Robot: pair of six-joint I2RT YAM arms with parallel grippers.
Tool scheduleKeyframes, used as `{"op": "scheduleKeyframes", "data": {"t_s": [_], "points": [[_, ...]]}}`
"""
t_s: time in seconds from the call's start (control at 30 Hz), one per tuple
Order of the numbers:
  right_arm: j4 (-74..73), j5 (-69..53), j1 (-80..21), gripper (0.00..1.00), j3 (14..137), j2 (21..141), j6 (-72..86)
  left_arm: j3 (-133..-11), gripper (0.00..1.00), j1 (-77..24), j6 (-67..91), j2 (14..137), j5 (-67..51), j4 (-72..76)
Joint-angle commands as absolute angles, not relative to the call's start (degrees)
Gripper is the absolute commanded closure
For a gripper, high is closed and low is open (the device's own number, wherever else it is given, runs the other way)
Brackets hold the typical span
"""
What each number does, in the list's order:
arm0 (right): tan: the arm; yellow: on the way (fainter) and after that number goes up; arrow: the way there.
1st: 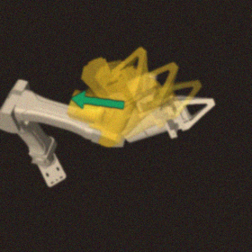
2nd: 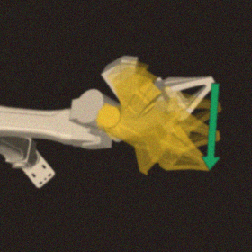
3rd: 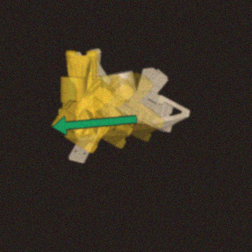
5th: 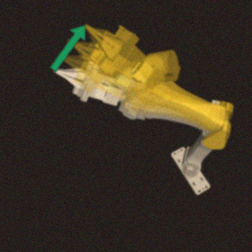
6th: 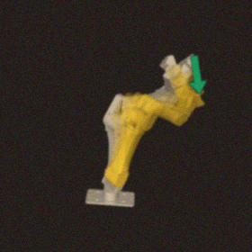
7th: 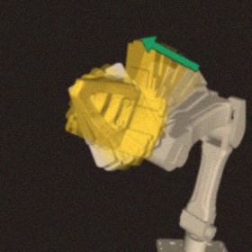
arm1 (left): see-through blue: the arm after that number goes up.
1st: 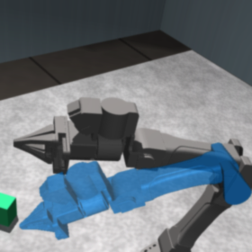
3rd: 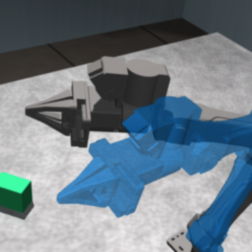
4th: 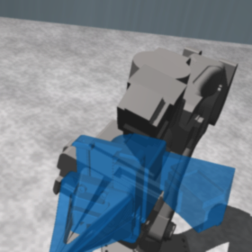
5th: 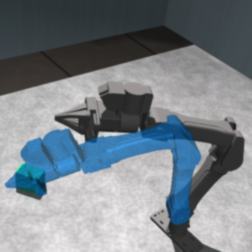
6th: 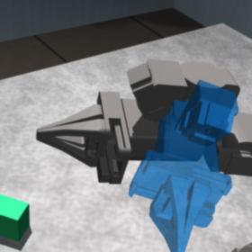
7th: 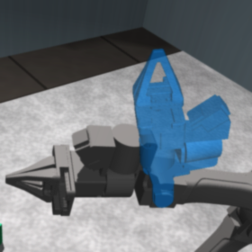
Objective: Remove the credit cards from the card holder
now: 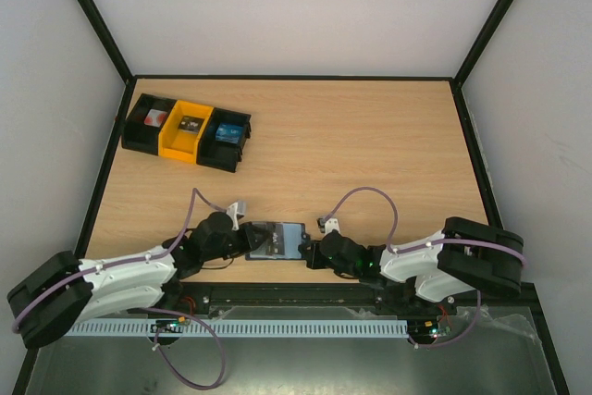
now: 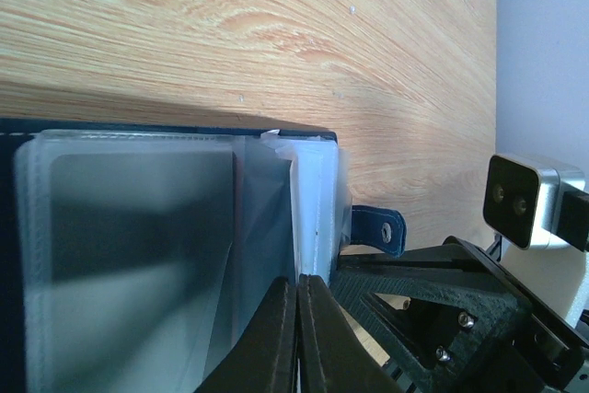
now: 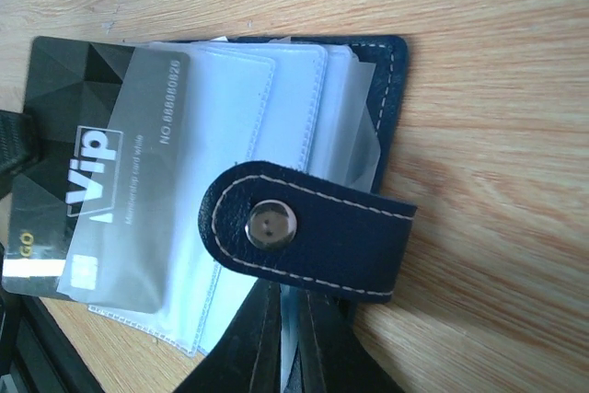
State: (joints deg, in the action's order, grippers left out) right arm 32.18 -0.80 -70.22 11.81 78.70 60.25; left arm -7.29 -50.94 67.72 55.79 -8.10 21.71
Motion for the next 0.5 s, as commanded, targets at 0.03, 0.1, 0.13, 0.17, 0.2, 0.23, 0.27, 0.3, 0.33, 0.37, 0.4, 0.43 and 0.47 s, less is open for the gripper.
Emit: {"op": "scheduleKeyframes", "data": {"t_s": [0.03,0.1,0.13,0.17,0.2,0.23,0.27,0.3,0.33,0.37,0.4,0.43,0.47], "points": [[26.5,1.1,-70.6,0.93,10.4,78.0,60.1,-7.7,0.97,-49.4,65.1,51.0,-7.9,16.4],[26.0,1.1,-70.6,0.93,10.9,77.5,59.4,-8.2,0.97,-49.2,64.7,49.6,-7.3,13.7],[25.5,1.1,-70.6,0.92,11.2,77.0,59.0,-8.6,0.97,-49.1,64.5,48.9,-6.9,12.4],[24.7,1.3,-70.6,0.92,11.5,76.2,58.4,-8.9,0.97,-49.0,64.2,48.2,-6.4,11.1],[23.8,1.4,-70.6,0.91,11.9,75.3,57.8,-9.4,0.97,-49.1,64.0,47.5,-5.9,9.5],[22.8,1.5,-70.6,0.91,12.3,74.1,57.1,-10.0,0.97,-49.0,63.7,46.9,-5.4,8.1],[21.6,1.6,-70.6,0.90,12.7,72.8,56.3,-10.7,0.97,-49.0,63.1,46.2,-5.2,6.8],[20.3,1.6,-70.6,0.89,13.2,70.7,55.5,-11.4,0.97,-49.0,62.5,45.7,-5.0,5.6],[19.0,1.5,-70.6,0.88,13.8,68.8,54.5,-12.2,0.97,-49.0,61.8,44.9,-5.2,4.8],[17.1,1.4,-70.6,0.86,14.4,67.0,53.5,-12.8,0.97,-49.0,60.9,44.5,-5.6,4.3],[15.6,1.3,-70.6,0.84,14.9,65.0,52.6,-13.4,0.97,-49.0,60.0,43.9,-6.2,3.9],[13.9,1.3,-70.6,0.82,15.6,62.8,51.6,-14.0,0.97,-49.0,59.2,43.5,-7.0,3.6],[12.0,1.3,-70.6,0.80,16.3,60.7,50.5,-14.6,0.97,-48.9,58.3,43.0,-8.0,3.5]]}}
